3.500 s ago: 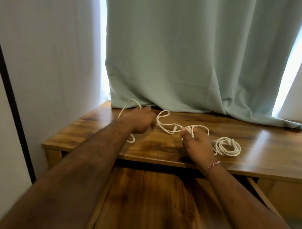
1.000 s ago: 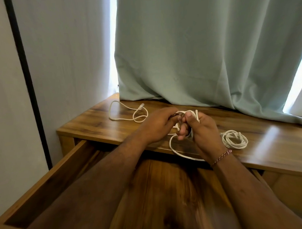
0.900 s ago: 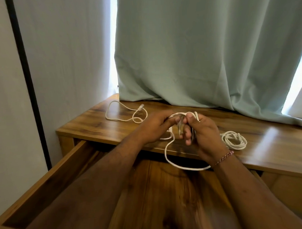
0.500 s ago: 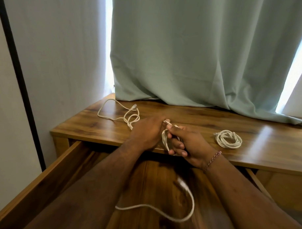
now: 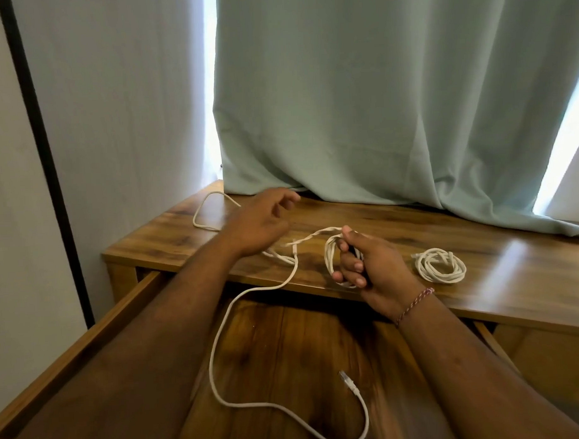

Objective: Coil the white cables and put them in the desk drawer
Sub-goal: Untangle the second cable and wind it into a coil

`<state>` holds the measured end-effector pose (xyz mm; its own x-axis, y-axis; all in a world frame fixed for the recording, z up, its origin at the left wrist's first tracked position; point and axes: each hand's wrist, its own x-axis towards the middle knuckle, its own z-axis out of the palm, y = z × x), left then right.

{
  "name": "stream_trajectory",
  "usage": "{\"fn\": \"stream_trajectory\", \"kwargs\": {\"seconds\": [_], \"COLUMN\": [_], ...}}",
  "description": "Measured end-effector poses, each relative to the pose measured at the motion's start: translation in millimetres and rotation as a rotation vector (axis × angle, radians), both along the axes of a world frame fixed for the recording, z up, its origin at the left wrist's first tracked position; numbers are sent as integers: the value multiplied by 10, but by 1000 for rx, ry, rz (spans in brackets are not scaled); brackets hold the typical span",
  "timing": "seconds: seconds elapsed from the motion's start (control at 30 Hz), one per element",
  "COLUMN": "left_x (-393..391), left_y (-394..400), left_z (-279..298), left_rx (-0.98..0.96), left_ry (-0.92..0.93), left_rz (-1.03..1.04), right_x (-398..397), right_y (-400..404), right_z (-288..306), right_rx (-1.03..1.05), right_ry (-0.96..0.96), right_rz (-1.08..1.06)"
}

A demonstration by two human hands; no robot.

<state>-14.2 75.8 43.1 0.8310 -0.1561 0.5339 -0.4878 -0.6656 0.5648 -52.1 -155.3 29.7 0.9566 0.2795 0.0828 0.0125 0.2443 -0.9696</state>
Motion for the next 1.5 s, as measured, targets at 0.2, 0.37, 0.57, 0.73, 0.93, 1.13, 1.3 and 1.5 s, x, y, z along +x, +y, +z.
{"fn": "stream_trajectory", "kwargs": {"seconds": [0.2,0.37,0.57,0.73,0.93,1.13,1.3,1.5], "left_x": [14,-97,-159,-168,-250,-137,-41,63], "left_y": [-128,-559,-836,-869,-917,-632,-330,-83], "left_z": [-216,-252,-272,-307,-165,-156,-192,-327], "left_rx": [76,275,489,589,731,602,315,266], "left_ry": [198,-28,-203,-344,-510,-642,-574,6], "left_rz": [-187,-140,-70,-70,99,67,87,270], "right_x": [-28,-24,143,198,156,143,164,268], "right_y": [64,40,-86,-131,-91,-78,-334,-628], "right_z": [12,116,113,62,-140,-36,20,-65], "right_rx": [118,578,741,468,-778,-1121,-869,-474], "right_ry": [21,-26,-138,-268,-896,-794,-450,-216], "right_rz": [101,89,-185,-422,-678,-570,-119,412]}}
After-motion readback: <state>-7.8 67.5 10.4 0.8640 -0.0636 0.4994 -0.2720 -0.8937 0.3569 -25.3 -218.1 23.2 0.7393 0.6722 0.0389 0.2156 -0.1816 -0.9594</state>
